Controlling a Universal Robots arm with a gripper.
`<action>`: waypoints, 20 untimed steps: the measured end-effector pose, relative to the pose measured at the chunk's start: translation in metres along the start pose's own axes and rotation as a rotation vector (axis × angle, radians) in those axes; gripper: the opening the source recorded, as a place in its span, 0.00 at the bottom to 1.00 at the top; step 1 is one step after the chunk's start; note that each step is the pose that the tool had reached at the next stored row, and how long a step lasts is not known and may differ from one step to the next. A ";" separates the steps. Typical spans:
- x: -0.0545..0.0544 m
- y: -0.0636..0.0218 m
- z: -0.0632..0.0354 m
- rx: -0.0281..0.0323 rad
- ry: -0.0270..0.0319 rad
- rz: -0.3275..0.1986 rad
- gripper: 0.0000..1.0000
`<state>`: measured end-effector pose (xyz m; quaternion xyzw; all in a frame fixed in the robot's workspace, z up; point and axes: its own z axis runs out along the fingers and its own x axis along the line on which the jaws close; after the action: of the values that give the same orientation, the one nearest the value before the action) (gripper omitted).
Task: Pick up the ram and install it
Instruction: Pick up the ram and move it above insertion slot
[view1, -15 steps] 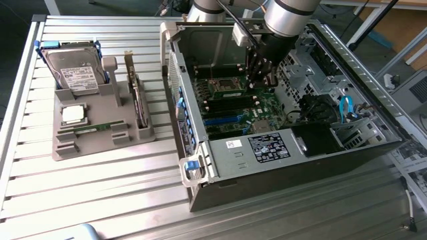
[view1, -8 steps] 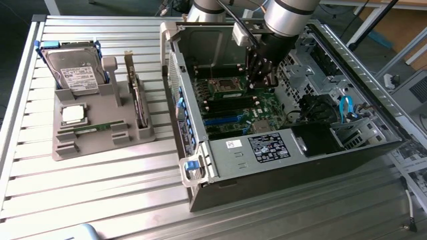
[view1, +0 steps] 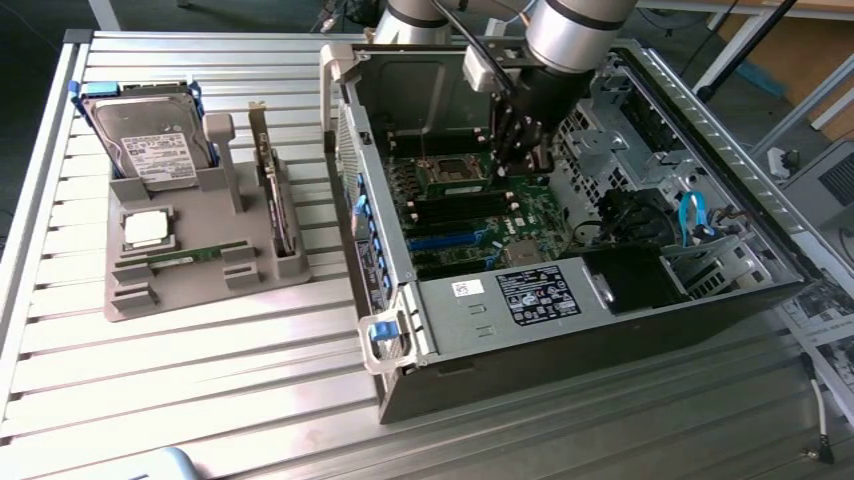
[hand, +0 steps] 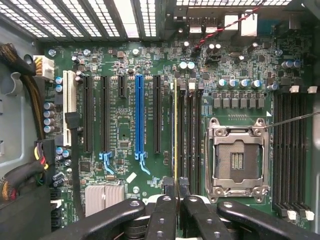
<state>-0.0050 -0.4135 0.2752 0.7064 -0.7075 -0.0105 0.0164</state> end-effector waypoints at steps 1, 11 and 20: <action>0.000 0.0000 0.0007 0.0000 0.0000 0.000 0.12; 0.000 -0.0015 0.0038 0.0000 0.0001 0.000 0.12; 0.000 -0.0034 0.0054 -0.0001 0.0000 0.000 0.12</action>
<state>-0.0018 -0.4135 0.2697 0.7064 -0.7075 -0.0105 0.0164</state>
